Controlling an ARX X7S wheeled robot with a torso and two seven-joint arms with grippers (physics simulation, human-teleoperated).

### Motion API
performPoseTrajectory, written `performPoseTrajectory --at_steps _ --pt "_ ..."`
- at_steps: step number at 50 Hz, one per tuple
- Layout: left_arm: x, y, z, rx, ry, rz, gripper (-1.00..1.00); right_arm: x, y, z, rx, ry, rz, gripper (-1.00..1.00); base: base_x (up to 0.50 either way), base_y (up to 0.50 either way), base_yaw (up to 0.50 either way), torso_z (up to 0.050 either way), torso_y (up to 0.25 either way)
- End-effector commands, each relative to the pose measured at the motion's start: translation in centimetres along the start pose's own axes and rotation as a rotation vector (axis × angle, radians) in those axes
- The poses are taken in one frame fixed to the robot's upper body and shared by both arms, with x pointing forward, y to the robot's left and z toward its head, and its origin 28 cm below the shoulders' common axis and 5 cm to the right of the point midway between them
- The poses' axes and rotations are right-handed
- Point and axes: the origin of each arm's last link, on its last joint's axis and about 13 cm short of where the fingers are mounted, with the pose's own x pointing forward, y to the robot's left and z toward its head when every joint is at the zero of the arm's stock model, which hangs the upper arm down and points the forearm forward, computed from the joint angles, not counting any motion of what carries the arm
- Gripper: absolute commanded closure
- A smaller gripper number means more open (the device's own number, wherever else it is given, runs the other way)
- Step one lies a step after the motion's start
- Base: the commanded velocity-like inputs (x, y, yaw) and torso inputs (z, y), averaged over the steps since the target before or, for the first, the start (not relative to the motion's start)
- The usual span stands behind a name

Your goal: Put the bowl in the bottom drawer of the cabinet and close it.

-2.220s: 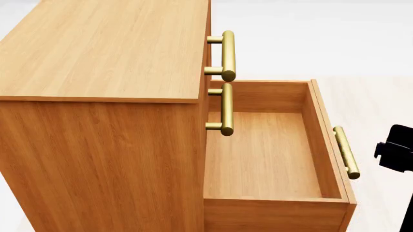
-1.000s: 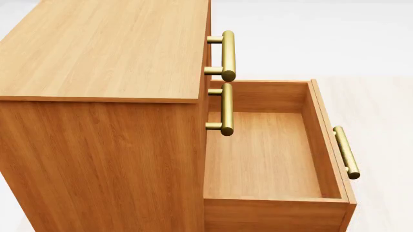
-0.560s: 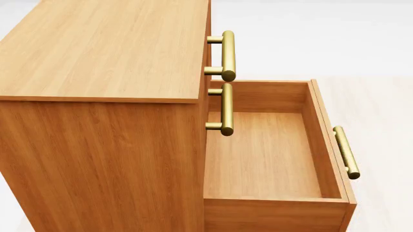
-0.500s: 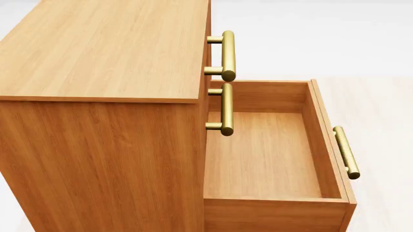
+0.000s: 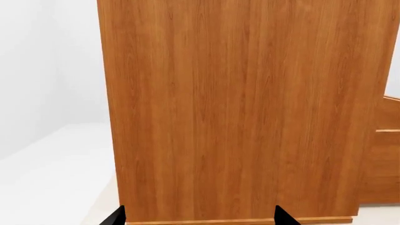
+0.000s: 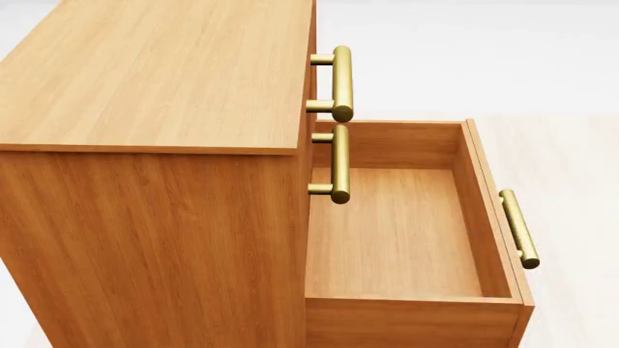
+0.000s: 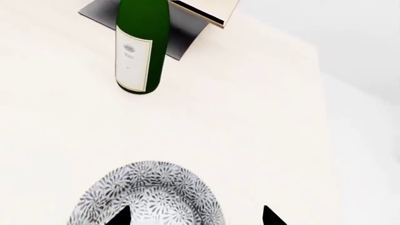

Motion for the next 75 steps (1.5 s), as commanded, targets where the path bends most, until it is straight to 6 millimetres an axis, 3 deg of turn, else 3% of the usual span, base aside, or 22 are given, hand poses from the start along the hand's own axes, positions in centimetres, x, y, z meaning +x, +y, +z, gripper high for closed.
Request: performPoseTrajectory --at_steps 1,16,34,57,58,62,75 --pt "0.0 0.0 0.0 0.000 0.000 0.001 -1.00 0.5 0.0 -0.4 0.001 0.049 -0.017 -1.00 0.00 0.00 0.00 0.000 0.000" --pt "-0.1 0.0 0.2 0.001 0.000 0.001 -1.00 1.3 0.0 -1.0 0.032 0.129 -0.061 -1.00 0.00 0.00 0.00 0.000 0.000" --pt "-0.1 -0.1 0.2 0.005 -0.001 0.003 -1.00 1.8 0.7 -2.1 0.030 0.255 0.018 -1.00 0.00 0.00 0.00 -0.001 0.000" --pt "0.0 0.0 0.0 0.004 -0.001 0.003 -1.00 1.9 0.7 -2.2 0.060 0.277 0.054 -1.00 0.00 0.00 0.00 0.000 0.000" --pt "0.0 0.0 0.0 0.005 -0.001 0.003 -1.00 1.8 0.7 -2.1 0.064 0.244 0.055 1.00 0.00 0.00 0.00 0.000 0.000" --pt "0.1 0.0 0.0 0.006 -0.001 0.003 -1.00 1.5 0.6 -1.9 0.063 0.120 0.070 1.00 0.00 0.00 0.00 0.000 0.000" --pt "0.0 0.0 0.1 0.004 -0.001 0.004 -1.00 0.2 0.4 -0.9 0.123 -0.005 0.152 1.00 0.00 0.00 0.00 0.000 0.000"
